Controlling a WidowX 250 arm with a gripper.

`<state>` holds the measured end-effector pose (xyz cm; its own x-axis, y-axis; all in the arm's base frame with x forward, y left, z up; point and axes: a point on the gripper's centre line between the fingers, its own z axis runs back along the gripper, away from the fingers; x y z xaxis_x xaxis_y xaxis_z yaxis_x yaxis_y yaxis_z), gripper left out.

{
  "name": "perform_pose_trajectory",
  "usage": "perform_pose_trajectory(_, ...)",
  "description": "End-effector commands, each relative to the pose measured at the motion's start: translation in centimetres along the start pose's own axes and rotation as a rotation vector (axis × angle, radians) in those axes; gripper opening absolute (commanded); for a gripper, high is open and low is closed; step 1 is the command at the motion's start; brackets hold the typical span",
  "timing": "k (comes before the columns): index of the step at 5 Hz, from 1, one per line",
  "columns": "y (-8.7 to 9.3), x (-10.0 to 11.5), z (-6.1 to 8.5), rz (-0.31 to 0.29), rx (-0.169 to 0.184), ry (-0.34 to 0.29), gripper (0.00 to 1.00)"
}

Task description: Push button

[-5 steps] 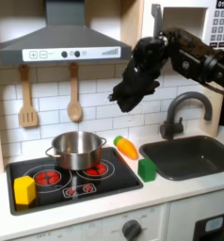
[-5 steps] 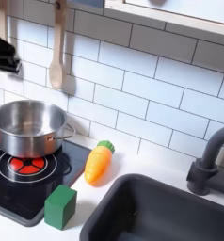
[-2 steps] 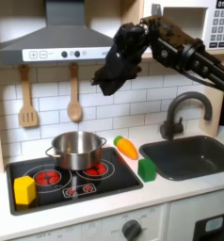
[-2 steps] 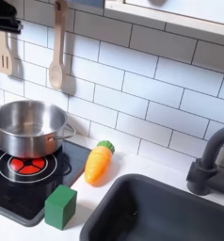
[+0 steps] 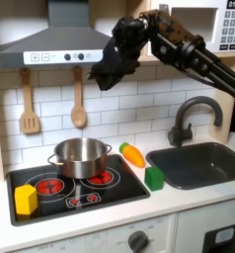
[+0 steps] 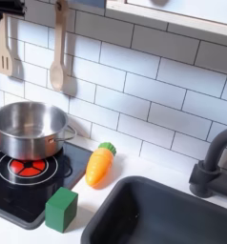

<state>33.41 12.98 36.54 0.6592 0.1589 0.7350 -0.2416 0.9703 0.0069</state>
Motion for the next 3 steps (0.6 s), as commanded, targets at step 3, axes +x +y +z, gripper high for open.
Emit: perform_pose_trajectory(3,0.7,4.2,-1.1,-0.003,0.008,-0.083,0.0)
